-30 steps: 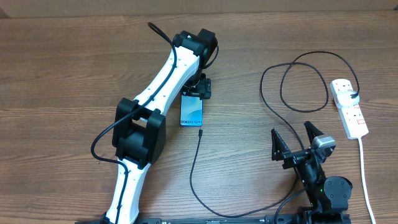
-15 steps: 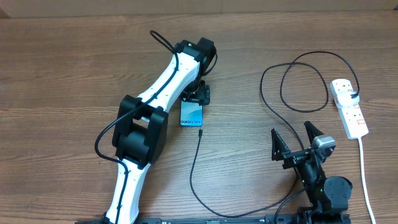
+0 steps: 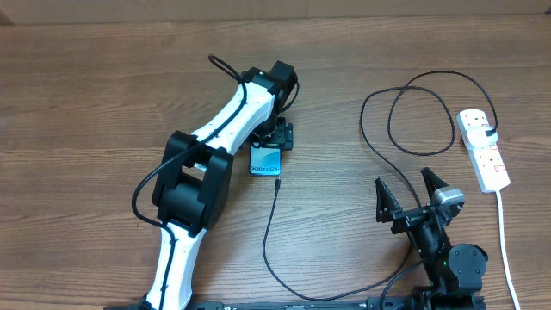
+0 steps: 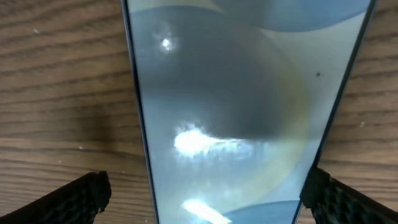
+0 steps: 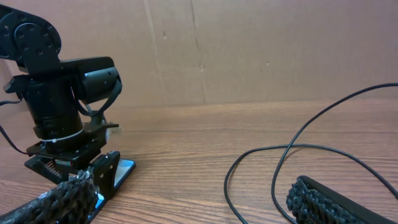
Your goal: Plug charger to phone and switch on socket
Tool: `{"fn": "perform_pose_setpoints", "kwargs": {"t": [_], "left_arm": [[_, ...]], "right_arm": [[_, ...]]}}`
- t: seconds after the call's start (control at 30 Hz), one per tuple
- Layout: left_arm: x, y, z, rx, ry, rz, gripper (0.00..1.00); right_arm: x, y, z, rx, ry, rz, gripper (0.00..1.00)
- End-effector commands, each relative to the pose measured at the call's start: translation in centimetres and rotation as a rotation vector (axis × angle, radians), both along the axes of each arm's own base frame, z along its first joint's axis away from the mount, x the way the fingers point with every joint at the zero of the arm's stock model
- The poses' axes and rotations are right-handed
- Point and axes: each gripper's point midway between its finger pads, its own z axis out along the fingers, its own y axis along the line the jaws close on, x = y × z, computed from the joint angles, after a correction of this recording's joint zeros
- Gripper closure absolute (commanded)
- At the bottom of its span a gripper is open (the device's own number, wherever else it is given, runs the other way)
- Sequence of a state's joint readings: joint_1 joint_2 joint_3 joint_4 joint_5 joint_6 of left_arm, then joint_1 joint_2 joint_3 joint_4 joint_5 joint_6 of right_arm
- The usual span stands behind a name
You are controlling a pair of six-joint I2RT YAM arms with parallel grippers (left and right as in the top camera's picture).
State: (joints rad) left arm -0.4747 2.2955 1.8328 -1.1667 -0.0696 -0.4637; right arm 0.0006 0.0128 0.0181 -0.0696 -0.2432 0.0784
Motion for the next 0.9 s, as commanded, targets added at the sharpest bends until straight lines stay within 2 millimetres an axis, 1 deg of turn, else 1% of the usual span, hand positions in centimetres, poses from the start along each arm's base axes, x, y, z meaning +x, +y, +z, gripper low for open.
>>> {"fn": "perform_pose_setpoints", "kwargs": {"t": [0.0, 0.27, 0.47, 0.67, 0.77, 0.87], "left_arm": [[-1.8, 0.4, -2.4, 0.003, 0.093, -0.006, 0.0], [-2.3, 0.3, -2.6, 0.003, 0.107, -0.008, 0.0], [-2.9, 0.4, -3.6, 0.001, 0.122, -0.01, 0.0], [-3.3, -0.6, -3.5, -0.101, 0.166, -0.07, 0.01], [-3.2, -0.7, -3.5, -0.146, 0.181, -0.073, 0.0], [-3.0, -0.3, -3.4, -0.168, 0.187, -0.05, 0.0]], "right_arm": [[0.0, -0.1, -0.2, -0.001, -0.005, -0.006, 0.0], [0.0, -0.1, -0.2, -0.001, -0.005, -0.006, 0.0], [0.0, -0.1, -0.2, -0.001, -0.005, -0.006, 0.0], [0.0, -0.1, -0.2, -0.001, -0.005, -0.006, 0.0], [0.0, -0.1, -0.2, -0.001, -0.005, -0.006, 0.0], [0.0, -0.1, -0.2, -0.001, -0.005, -0.006, 0.0]]}}
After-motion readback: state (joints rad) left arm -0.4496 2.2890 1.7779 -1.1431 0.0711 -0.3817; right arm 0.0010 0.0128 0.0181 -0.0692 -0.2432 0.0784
